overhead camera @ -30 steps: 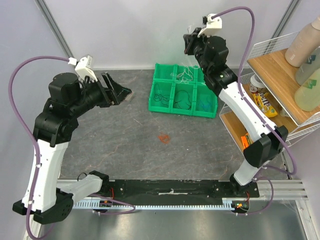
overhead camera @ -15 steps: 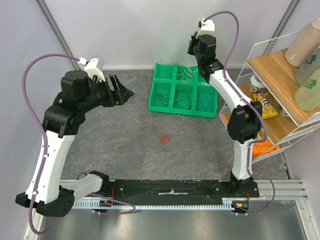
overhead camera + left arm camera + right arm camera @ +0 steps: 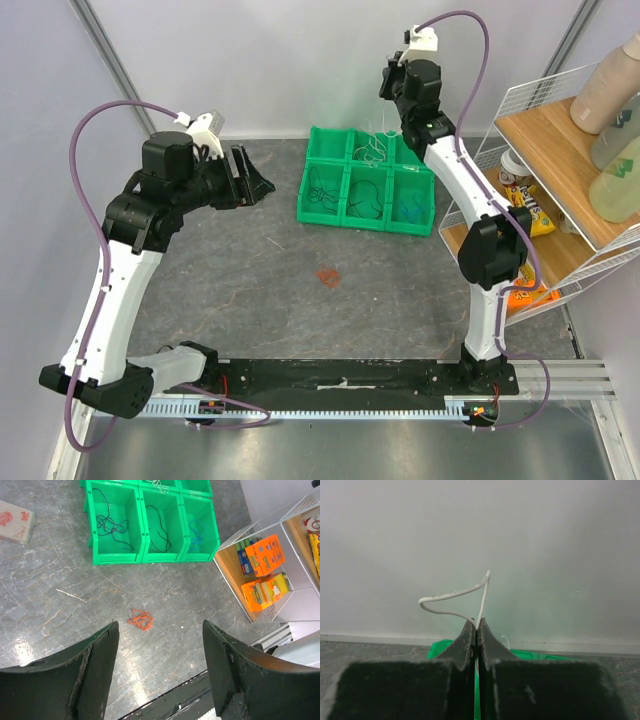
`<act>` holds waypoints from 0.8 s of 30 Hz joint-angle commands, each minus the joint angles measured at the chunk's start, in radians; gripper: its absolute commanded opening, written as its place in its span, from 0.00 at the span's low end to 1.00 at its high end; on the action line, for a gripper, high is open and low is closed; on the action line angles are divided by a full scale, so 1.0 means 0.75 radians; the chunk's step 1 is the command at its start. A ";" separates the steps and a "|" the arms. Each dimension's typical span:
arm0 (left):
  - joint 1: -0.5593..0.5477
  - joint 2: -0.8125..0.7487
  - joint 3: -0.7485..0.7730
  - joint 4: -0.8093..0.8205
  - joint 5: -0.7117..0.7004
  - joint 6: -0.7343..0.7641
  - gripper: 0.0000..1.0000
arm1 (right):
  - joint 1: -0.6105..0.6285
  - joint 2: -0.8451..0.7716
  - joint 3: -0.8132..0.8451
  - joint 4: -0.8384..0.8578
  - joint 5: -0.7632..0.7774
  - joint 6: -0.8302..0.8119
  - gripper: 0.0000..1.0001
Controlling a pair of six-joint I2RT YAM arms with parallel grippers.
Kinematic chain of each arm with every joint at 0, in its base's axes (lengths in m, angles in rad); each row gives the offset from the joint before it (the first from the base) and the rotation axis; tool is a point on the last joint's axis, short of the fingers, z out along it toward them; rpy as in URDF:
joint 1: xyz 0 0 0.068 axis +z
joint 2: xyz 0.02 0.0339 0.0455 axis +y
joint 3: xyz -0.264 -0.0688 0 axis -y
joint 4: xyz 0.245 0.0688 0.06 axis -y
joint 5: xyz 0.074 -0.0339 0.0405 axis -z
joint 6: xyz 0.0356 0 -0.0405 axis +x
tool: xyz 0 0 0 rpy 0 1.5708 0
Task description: Untangle the cables
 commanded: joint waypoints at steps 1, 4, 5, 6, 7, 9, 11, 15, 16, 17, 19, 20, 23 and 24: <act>0.007 -0.007 0.030 0.024 0.018 0.055 0.73 | -0.010 -0.153 0.026 0.059 -0.005 -0.039 0.00; 0.005 0.027 0.056 0.031 0.062 0.037 0.73 | -0.008 -0.171 0.010 0.039 -0.035 0.006 0.00; 0.007 0.036 0.066 0.031 0.087 0.039 0.72 | -0.006 -0.183 -0.010 0.039 -0.046 0.014 0.00; 0.003 0.042 0.074 0.029 0.112 0.043 0.71 | -0.006 -0.194 -0.027 0.039 -0.050 0.026 0.00; 0.004 0.044 0.077 0.022 0.124 0.047 0.71 | -0.008 -0.206 -0.049 0.037 -0.050 0.038 0.00; 0.005 0.038 0.064 0.018 0.118 0.059 0.71 | -0.006 -0.220 -0.080 0.037 -0.036 0.047 0.00; 0.005 0.028 0.036 0.028 0.090 0.063 0.71 | -0.006 -0.222 -0.080 0.012 -0.038 0.045 0.00; 0.013 0.036 0.042 0.029 0.106 0.051 0.71 | -0.002 -0.261 -0.094 -0.016 -0.080 0.092 0.00; 0.013 0.038 0.042 0.031 0.120 0.055 0.71 | 0.003 -0.275 -0.102 -0.016 -0.083 0.094 0.00; 0.013 0.036 0.038 0.031 0.122 0.057 0.71 | 0.007 -0.292 -0.108 -0.014 -0.083 0.094 0.00; 0.015 0.032 0.026 0.029 0.120 0.065 0.71 | 0.011 -0.308 -0.107 -0.012 -0.085 0.092 0.00; 0.015 0.028 0.019 0.031 0.114 0.067 0.71 | 0.017 -0.314 -0.102 -0.010 -0.085 0.088 0.00; 0.021 0.023 -0.001 0.055 0.085 0.067 0.71 | 0.015 -0.319 -0.064 -0.006 -0.062 0.069 0.00; 0.021 0.032 0.013 0.051 0.091 0.057 0.71 | 0.015 -0.319 -0.025 -0.016 -0.060 0.067 0.00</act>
